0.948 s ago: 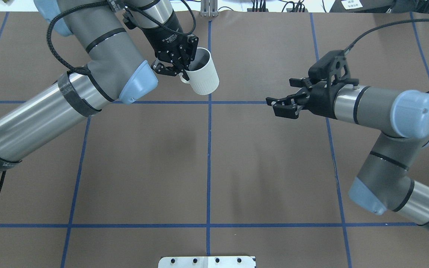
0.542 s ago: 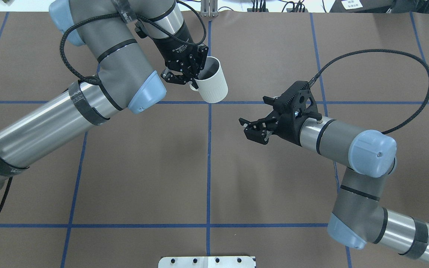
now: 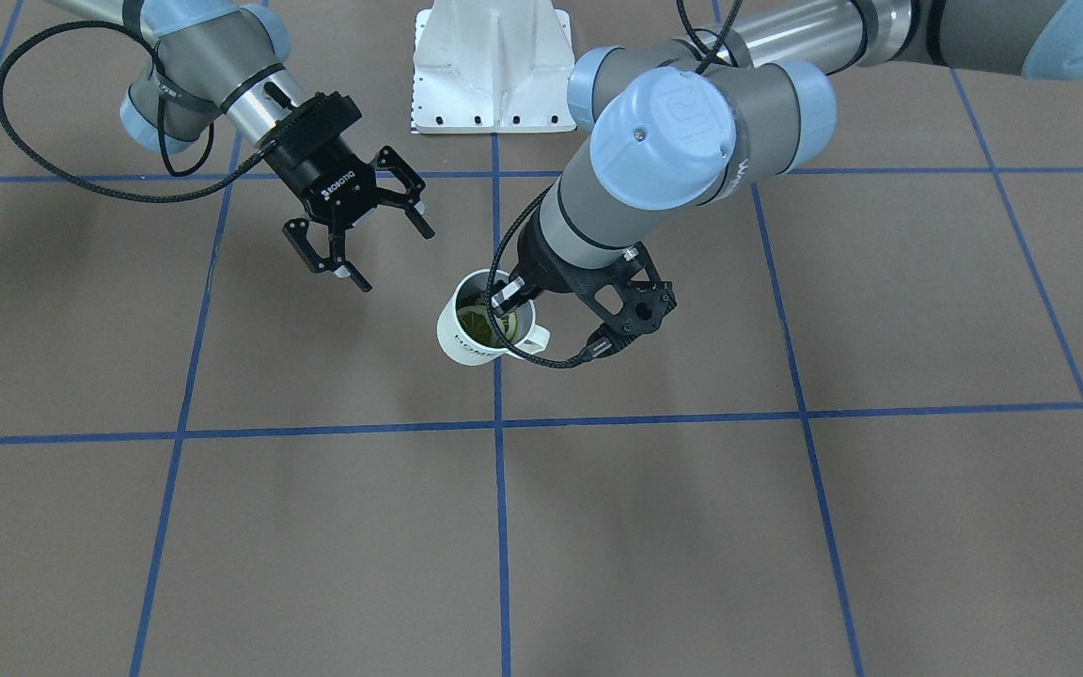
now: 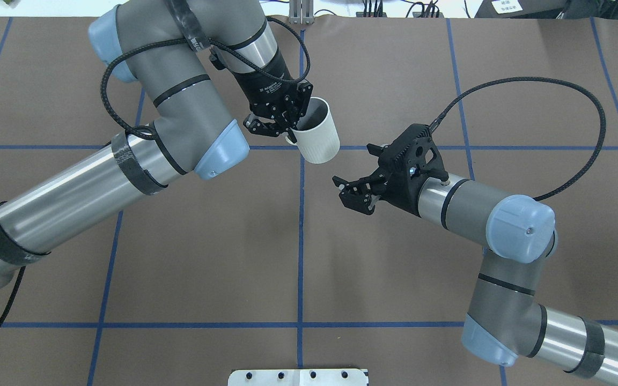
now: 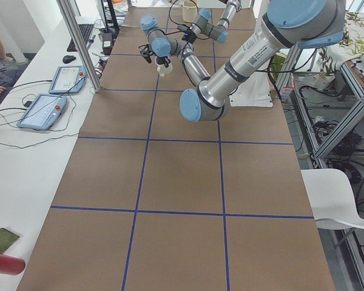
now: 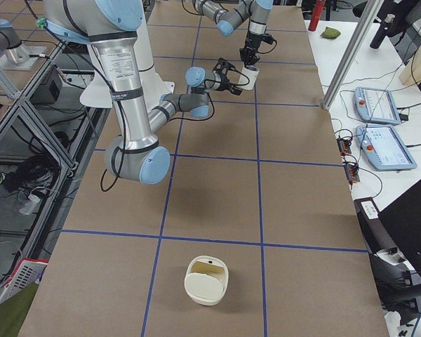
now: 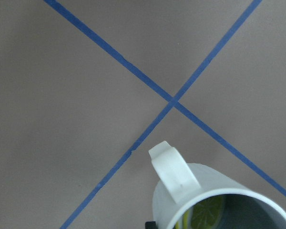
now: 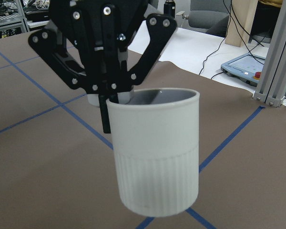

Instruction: Left arm hands cup to right arm to dump lemon

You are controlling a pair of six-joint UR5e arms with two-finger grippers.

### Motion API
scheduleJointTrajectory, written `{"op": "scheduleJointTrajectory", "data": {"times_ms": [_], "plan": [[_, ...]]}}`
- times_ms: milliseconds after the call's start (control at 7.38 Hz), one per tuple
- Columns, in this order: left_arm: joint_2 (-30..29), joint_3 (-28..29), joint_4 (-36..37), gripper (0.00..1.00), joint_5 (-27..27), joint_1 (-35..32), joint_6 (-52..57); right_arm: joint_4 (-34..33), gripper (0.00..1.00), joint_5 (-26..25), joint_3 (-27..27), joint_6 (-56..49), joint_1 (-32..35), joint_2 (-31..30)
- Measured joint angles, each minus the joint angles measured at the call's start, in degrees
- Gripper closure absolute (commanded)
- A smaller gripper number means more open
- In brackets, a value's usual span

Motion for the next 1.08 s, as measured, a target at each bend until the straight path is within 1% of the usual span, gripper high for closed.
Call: {"op": "scheduleJointTrajectory", "data": {"times_ms": [542, 1083], "plan": [[-0.8, -0.3, -0.4, 1.00, -0.2, 2.1, 0.1, 0.0, 0.01, 0.0, -0.7, 0.0, -0.1, 0.2], [-1.6, -0.3, -0.5, 1.00, -0.2, 2.7, -0.4, 0.0, 0.01, -0.1, -1.0, 0.0, -0.4, 0.3]]}}
